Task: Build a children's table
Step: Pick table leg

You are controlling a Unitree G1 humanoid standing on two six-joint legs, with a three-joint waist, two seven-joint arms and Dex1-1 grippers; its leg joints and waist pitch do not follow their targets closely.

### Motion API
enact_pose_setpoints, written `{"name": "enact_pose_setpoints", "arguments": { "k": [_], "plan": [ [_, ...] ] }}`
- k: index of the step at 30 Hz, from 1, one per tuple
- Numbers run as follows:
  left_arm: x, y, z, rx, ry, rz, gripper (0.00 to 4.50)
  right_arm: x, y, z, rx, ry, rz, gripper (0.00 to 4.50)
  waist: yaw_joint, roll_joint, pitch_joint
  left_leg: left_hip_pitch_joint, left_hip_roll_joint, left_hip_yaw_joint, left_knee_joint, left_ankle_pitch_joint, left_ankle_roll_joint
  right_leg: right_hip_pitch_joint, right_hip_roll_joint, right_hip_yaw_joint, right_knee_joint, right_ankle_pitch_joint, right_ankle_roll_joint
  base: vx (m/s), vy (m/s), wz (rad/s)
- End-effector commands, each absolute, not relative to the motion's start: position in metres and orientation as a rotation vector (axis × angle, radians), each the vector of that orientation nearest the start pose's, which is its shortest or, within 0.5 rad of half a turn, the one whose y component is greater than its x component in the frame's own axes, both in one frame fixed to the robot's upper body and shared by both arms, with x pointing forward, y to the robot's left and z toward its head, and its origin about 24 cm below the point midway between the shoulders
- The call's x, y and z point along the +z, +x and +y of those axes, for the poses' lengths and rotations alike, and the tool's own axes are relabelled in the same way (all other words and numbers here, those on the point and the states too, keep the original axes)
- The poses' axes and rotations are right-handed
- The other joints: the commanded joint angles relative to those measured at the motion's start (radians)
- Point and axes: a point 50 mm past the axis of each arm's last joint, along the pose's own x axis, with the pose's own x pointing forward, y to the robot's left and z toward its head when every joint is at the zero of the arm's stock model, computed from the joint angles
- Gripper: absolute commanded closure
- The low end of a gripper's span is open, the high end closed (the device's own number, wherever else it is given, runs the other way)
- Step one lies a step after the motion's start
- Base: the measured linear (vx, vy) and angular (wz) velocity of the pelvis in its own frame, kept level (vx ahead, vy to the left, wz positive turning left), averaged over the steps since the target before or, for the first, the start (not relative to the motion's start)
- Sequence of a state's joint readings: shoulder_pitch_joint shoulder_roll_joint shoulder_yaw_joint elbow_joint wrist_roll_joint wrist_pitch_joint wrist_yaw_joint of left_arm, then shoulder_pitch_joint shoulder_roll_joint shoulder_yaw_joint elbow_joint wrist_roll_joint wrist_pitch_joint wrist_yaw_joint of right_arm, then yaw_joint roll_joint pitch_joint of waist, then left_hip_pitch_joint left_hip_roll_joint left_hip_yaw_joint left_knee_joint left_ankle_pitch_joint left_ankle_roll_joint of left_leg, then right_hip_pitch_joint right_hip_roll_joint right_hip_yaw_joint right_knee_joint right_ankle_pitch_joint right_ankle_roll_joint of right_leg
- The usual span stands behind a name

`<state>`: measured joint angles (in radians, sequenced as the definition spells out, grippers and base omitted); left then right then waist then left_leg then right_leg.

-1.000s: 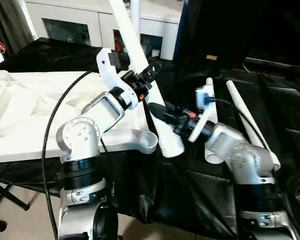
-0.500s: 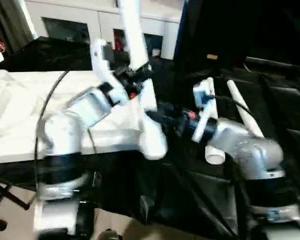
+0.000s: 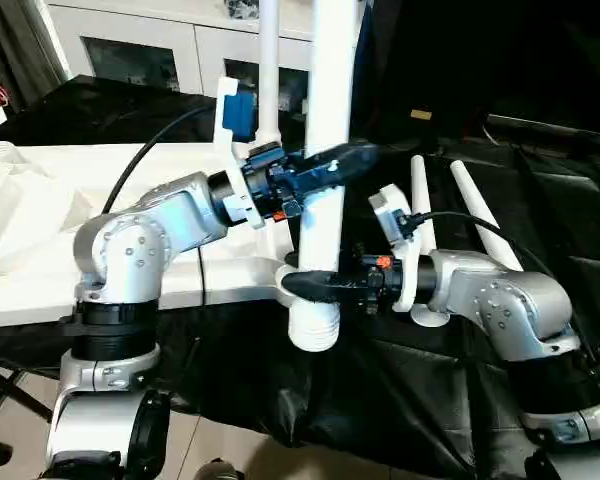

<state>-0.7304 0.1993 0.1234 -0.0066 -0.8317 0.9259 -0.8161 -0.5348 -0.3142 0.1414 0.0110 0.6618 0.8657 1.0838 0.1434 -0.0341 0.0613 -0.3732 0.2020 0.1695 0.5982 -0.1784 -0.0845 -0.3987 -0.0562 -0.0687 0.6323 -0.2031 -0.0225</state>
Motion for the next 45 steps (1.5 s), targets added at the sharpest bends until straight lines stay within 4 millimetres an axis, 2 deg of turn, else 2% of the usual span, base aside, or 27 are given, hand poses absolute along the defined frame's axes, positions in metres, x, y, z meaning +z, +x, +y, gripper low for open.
{"name": "enact_pose_setpoints", "arguments": {
  "k": [1,4,8,9,12,13,14,15,16,17,18,20,23,25,28,29,32,36,37,40,41,42,44,45],
  "plan": [
    [0.219,0.305,0.088,-1.391,-0.502,-0.013,2.68,0.133,0.284,-0.088,1.49,0.344,0.34,2.31,0.001,0.003,-0.075,0.009,0.026,-0.006,-0.062,-0.085,-0.01,0.062,-0.081,0.052,-0.069,-0.081,-0.161,0.0,0.0,0.0],
    [0.218,0.304,0.089,-1.398,-0.504,-0.014,2.68,0.131,0.286,-0.088,1.459,0.329,0.344,2.52,0.0,0.004,-0.076,0.01,0.026,-0.006,-0.062,-0.079,-0.012,0.061,-0.08,0.051,-0.067,-0.069,-0.164,0.0,0.0,0.0],
    [0.217,0.304,0.09,-1.376,-0.509,-0.026,2.68,0.131,0.288,-0.088,1.419,0.332,0.335,2.56,-0.001,0.005,-0.076,0.011,0.026,-0.006,-0.062,-0.083,-0.013,0.061,-0.08,0.051,-0.067,-0.065,-0.171,0.0,0.0,0.0],
    [0.216,0.307,0.091,-1.346,-0.514,-0.023,2.12,0.132,0.288,-0.088,1.411,0.333,0.33,2.57,0.0,0.005,-0.076,0.011,0.026,-0.006,-0.062,-0.087,-0.015,0.062,-0.081,0.051,-0.068,-0.07,-0.17,0.0,0.0,0.0],
    [0.215,0.309,0.092,-1.295,-0.522,-0.024,1.9,0.133,0.289,-0.088,1.383,0.331,0.315,2.58,0.0,0.009,-0.075,0.011,0.027,-0.007,-0.063,-0.092,-0.023,0.061,-0.081,0.052,-0.069,-0.073,-0.168,0.0,0.0,0.0],
    [0.215,0.31,0.093,-1.284,-0.525,-0.028,1.79,0.133,0.29,-0.087,1.374,0.33,0.309,2.58,0.0,0.007,-0.076,0.011,0.026,-0.007,-0.063,-0.092,-0.025,0.063,-0.08,0.051,-0.067,-0.071,-0.167,0.0,0.0,0.0],
    [0.213,0.314,0.093,-1.182,-0.48,-0.027,1.65,0.134,0.293,-0.087,1.322,0.308,0.275,2.58,0.001,0.01,-0.076,0.011,0.026,-0.007,-0.062,-0.09,-0.026,0.062,-0.08,0.052,-0.067,-0.067,-0.166,0.0,0.0,0.0],
    [0.211,0.316,0.092,-1.123,-0.452,-0.008,1.65,0.136,0.295,-0.086,1.293,0.301,0.258,2.58,-0.003,0.008,-0.076,0.01,0.028,-0.008,-0.064,-0.093,-0.031,0.062,-0.08,0.051,-0.068,-0.063,-0.161,0.0,0.0,0.0],
    [0.21,0.317,0.092,-1.109,-0.445,-0.003,1.51,0.136,0.295,-0.086,1.286,0.299,0.254,2.59,-0.002,0.009,-0.077,0.012,0.029,-0.009,-0.064,-0.094,-0.035,0.062,-0.081,0.051,-0.067,-0.063,-0.159,0.0,0.0,0.0],
    [0.204,0.319,0.09,-0.993,-0.359,0.024,1.5,0.138,0.299,-0.084,1.222,0.282,0.218,2.59,-0.003,0.008,-0.077,0.011,0.027,-0.008,-0.063,-0.091,-0.033,0.064,-0.08,0.052,-0.067,-0.064,-0.151,0.0,0.0,0.0],
    [0.202,0.32,0.088,-0.941,-0.347,0.039,1.49,0.139,0.301,-0.083,1.196,0.285,0.208,2.59,-0.006,0.009,-0.077,0.011,0.032,-0.01,-0.065,-0.089,-0.038,0.062,-0.081,0.052,-0.065,-0.054,-0.146,0.0,0.0,0.0],
    [0.198,0.322,0.085,-0.809,-0.375,0.062,1.49,0.14,0.302,-0.079,1.152,0.29,0.184,2.59,-0.006,0.006,-0.077,0.01,0.028,-0.008,-0.063,-0.082,-0.035,0.064,-0.08,0.052,-0.066,-0.051,-0.15,0.0,0.0,0.0],
    [0.195,0.326,0.086,-0.696,-0.376,0.07,1.49,0.14,0.303,-0.075,1.126,0.292,0.175,2.59,-0.003,0.006,-0.077,0.009,0.028,-0.008,-0.062,-0.079,-0.033,0.064,-0.079,0.053,-0.066,-0.039,-0.154,0.0,0.0,0.0],
    [0.196,0.328,0.085,-0.648,-0.388,0.059,1.49,0.139,0.303,-0.073,1.113,0.289,0.169,2.59,-0.004,0.005,-0.076,0.009,0.025,-0.008,-0.061,-0.082,-0.028,0.064,-0.078,0.052,-0.071,-0.054,-0.139,0.0,0.0,0.0],
    [0.199,0.331,0.086,-0.527,-0.405,0.022,1.83,0.138,0.303,-0.066,1.068,0.286,0.162,2.59,-0.005,0.002,-0.076,0.007,0.025,-0.009,-0.061,-0.083,-0.027,0.064,-0.078,0.052,-0.072,-0.062,-0.126,0.0,0.0,0.0],
    [0.2,0.331,0.087,-0.511,-0.408,0.016,1.87,0.137,0.303,-0.065,1.061,0.283,0.16,2.59,-0.005,0.004,-0.076,0.007,0.025,-0.009,-0.062,-0.086,-0.027,0.063,-0.078,0.052,-0.073,-0.07,-0.123,0.0,0.0,0.0],
    [0.202,0.331,0.086,-0.512,-0.433,0.007,2.22,0.137,0.303,-0.062,1.049,0.279,0.156,2.59,-0.005,0.006,-0.076,0.009,0.025,-0.009,-0.062,-0.085,-0.025,0.06,-0.077,0.052,-0.072,-0.069,-0.118,0.0,0.0,0.0],
    [0.203,0.329,0.084,-0.559,-0.446,0.004,2.41,0.138,0.303,-0.061,1.039,0.27,0.148,2.59,-0.005,0.008,-0.076,0.009,0.024,-0.01,-0.063,-0.096,-0.03,0.059,-0.076,0.051,-0.072,-0.066,-0.121,0.0,0.0,0.0],
    [0.204,0.325,0.083,-0.661,-0.459,-0.008,2.51,0.139,0.305,-0.063,1.041,0.301,0.149,2.03,-0.004,0.008,-0.075,0.01,0.022,-0.009,-0.063,-0.099,-0.029,0.059,-0.077,0.051,-0.074,-0.075,-0.12,0.0,0.0,0.0],
    [0.205,0.323,0.083,-0.765,-0.455,-0.005,2.63,0.14,0.306,-0.068,1.065,0.31,0.163,1.84,-0.005,0.009,-0.075,0.011,0.022,-0.009,-0.063,-0.101,-0.028,0.058,-0.075,0.051,-0.072,-0.068,-0.124,0.0,0.0,0.0],
    [0.205,0.323,0.084,-0.77,-0.454,-0.005,2.64,0.14,0.306,-0.068,1.069,0.309,0.165,1.7,-0.005,0.011,-0.076,0.012,0.024,-0.009,-0.064,-0.1,-0.029,0.057,-0.075,0.051,-0.07,-0.063,-0.126,0.0,0.0,0.0],
    [0.206,0.322,0.086,-0.861,-0.446,-0.006,2.67,0.141,0.303,-0.074,1.14,0.29,0.191,1.47,-0.005,0.012,-0.076,0.013,0.024,-0.008,-0.063,-0.102,-0.03,0.056,-0.074,0.051,-0.07,-0.06,-0.127,0.0,0.0,0.0],
    [0.208,0.32,0.088,-0.925,-0.441,-0.012,2.67,0.143,0.301,-0.079,1.187,0.277,0.209,1.43,-0.002,0.01,-0.074,0.012,0.023,-0.007,-0.063,-0.1,-0.025,0.059,-0.073,0.053,-0.07,-0.059,-0.122,0.0,0.0,0.0],
    [0.209,0.32,0.089,-0.939,-0.439,-0.016,2.67,0.143,0.3,-0.081,1.198,0.275,0.213,1.25,-0.002,0.009,-0.074,0.012,0.022,-0.007,-0.064,-0.105,-0.024,0.061,-0.074,0.052,-0.072,-0.069,-0.122,0.0,0.0,0.0]
  ]
}}
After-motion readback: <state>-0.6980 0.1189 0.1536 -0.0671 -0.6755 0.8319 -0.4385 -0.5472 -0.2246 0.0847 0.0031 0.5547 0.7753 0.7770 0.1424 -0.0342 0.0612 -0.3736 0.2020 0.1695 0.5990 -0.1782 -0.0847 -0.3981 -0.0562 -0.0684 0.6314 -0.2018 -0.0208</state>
